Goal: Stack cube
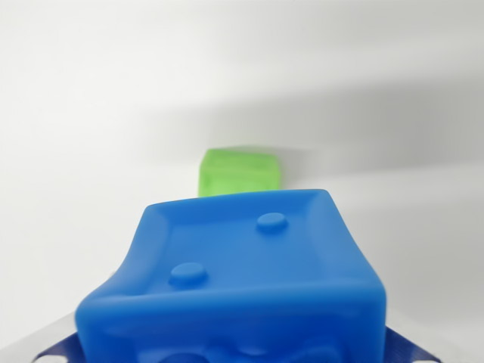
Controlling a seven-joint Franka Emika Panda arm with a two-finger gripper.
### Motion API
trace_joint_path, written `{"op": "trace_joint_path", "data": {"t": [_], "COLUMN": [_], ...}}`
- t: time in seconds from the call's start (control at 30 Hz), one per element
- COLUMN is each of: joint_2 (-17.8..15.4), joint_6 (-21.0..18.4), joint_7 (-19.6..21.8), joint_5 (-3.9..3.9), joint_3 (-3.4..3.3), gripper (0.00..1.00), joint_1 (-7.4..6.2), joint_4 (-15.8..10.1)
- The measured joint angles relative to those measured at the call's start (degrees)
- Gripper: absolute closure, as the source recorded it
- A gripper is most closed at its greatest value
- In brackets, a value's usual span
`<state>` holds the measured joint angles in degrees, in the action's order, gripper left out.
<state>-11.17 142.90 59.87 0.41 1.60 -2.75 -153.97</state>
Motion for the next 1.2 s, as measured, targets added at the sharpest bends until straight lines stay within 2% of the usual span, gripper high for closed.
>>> {"op": "trace_joint_path", "data": {"t": [0.5,1.2], "joint_2": [-4.7,6.7], "joint_6": [-0.6,11.5], "joint_7": [2.5,2.8], "joint_5": [0.35,0.23], "joint_3": [0.55,0.55], "gripper": [1.00,1.00], "joint_1": [-1.07,-1.08], "joint_4": [-4.0,-5.3]}}
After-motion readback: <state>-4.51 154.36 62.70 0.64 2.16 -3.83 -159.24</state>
